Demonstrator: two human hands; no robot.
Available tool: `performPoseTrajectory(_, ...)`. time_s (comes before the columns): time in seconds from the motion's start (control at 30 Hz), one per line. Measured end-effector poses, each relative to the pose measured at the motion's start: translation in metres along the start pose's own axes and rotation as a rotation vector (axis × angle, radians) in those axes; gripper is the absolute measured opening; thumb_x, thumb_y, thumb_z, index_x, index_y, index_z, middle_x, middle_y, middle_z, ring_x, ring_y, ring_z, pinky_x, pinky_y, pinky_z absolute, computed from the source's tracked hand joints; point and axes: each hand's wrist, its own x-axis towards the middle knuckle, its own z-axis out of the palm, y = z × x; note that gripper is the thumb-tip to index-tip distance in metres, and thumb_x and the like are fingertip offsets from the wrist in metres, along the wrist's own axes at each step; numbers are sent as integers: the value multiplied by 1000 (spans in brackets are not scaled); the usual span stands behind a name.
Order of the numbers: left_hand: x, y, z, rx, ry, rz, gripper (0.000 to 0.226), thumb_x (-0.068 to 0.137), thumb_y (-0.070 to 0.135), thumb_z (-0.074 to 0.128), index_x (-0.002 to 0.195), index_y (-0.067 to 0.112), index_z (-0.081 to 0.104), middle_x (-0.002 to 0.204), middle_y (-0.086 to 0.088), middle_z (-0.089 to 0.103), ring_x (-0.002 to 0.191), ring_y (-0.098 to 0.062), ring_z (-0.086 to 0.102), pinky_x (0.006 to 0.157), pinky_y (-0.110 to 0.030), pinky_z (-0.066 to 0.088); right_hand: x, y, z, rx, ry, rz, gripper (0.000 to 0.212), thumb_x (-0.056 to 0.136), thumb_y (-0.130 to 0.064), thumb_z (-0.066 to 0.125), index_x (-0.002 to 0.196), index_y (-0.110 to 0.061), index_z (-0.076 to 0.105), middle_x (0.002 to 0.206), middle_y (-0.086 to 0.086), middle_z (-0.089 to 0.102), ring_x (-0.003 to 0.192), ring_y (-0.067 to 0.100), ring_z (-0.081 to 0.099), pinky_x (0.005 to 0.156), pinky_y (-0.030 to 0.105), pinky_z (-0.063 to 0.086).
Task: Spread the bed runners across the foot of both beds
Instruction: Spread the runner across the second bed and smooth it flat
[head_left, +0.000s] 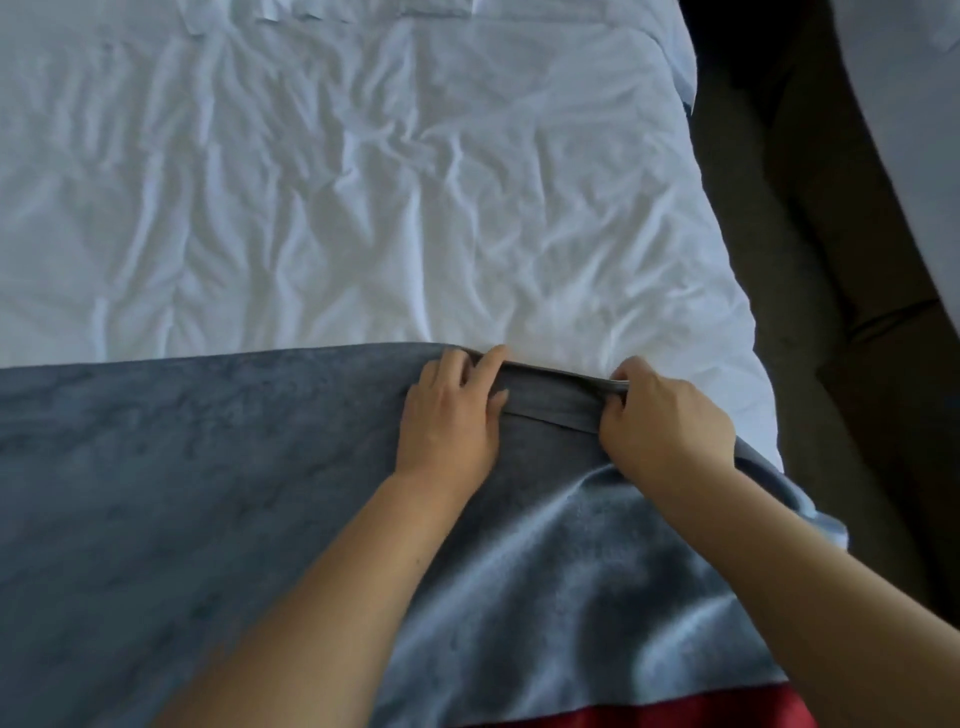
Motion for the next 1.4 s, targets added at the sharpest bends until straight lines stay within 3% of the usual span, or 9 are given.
performPoseTrajectory(0.23,-5,8,22,115,-152,-127,61,107,46,31,156,51,-6,159,-11,16,146,-31,16,116,-50,16,-16,20,13,224,-30,12,20,103,-39,41,120,-30,36,81,-4,54,75,23,53,65,39,44)
performPoseTrajectory(0.47,4,30,0,68,-81,-21,65,104,32,47,160,40,14,133,-13,42,118,-30,44,104,-42,38,-39,41,8,537,11,-104,52,99,-26,57,143,-32,31,71,-7,63,66,7,60,63,24,48)
performPoseTrajectory(0.6,0,85,8,-70,-74,115,65,100,30,57,158,33,28,128,-5,46,106,-24,50,94,-39,49,-69,83,11,524,274,-194,27,100,-20,56,124,-30,59,101,-16,61,93,-4,50,84,13,40)
performPoseTrajectory(0.7,-4,136,17,-143,-85,181,39,102,29,54,141,32,57,141,2,50,109,-23,60,83,-40,55,-78,124,17,362,373,-140,21,94,-24,64,114,-27,67,112,-7,59,107,14,50,93,26,34)
performPoseTrajectory(0.8,1,175,26,-136,-179,168,29,105,33,47,126,34,67,144,12,51,112,-19,62,73,-36,54,-72,154,14,294,258,-56,37,92,-37,66,128,-30,60,127,-5,54,122,18,45,100,32,28)
performPoseTrajectory(0.93,16,215,24,69,-319,156,32,107,41,39,101,25,66,98,6,63,83,-18,58,54,-28,29,-53,170,7,428,170,-97,58,88,-36,71,142,-31,49,131,-9,55,124,12,48,109,34,35)
performPoseTrajectory(1.03,24,232,19,324,-414,94,23,106,36,47,108,24,67,98,0,65,86,-22,61,60,-33,34,-44,173,5,583,153,-100,39,91,-37,69,128,-31,61,109,-13,60,89,2,60,86,26,50)
performPoseTrajectory(1.17,24,250,10,530,-617,100,26,98,27,62,124,26,61,109,-3,64,86,-22,55,68,-34,37,-36,177,7,722,58,84,26,103,-36,47,112,-27,70,109,-7,65,90,12,63,85,30,50)
performPoseTrajectory(1.4,4,247,-10,600,-932,112,42,86,58,68,111,24,60,93,3,55,86,-21,54,69,-33,35,-50,197,-9,390,-400,-75,43,74,-39,82,109,-47,59,94,-19,60,83,5,62,74,27,56)
